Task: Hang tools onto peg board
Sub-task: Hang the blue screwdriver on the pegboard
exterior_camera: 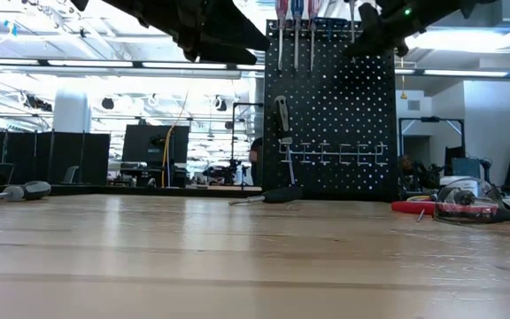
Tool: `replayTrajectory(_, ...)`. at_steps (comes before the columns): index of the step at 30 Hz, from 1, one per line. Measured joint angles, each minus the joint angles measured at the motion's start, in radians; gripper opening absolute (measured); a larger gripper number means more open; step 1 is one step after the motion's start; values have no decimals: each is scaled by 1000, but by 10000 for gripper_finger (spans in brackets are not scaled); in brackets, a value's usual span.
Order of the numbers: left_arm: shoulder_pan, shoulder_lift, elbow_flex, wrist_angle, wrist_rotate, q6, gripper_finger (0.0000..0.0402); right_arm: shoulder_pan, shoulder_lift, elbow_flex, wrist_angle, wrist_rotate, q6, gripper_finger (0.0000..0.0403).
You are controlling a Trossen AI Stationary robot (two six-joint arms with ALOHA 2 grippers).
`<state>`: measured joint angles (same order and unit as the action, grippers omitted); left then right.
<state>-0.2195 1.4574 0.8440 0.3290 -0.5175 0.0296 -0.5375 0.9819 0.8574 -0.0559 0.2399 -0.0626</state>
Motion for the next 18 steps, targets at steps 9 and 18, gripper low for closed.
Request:
replayTrajectory(9, 0, 0, 0, -2, 0, 0, 342, -94, -3, 41, -59, -18, -15, 14)
replayTrajectory(18, 0, 0, 0, -2, 0, 0, 342, -110, -8, 86, -107, -19, -17, 14)
